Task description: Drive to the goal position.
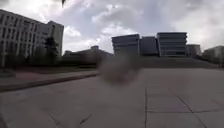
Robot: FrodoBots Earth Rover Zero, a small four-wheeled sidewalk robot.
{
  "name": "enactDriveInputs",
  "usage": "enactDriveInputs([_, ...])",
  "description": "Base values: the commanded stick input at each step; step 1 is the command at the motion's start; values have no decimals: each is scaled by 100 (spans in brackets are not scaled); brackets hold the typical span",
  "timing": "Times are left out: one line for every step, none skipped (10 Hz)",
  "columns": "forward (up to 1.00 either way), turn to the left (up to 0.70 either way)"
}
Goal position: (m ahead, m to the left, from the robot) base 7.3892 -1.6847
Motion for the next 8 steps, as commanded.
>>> enactDriveInputs([70,2])
enactDriveInputs([70,0])
enactDriveInputs([70,0])
enactDriveInputs([70,0])
enactDriveInputs([70,0])
enactDriveInputs([70,0])
enactDriveInputs([70,0])
enactDriveInputs([70,0])
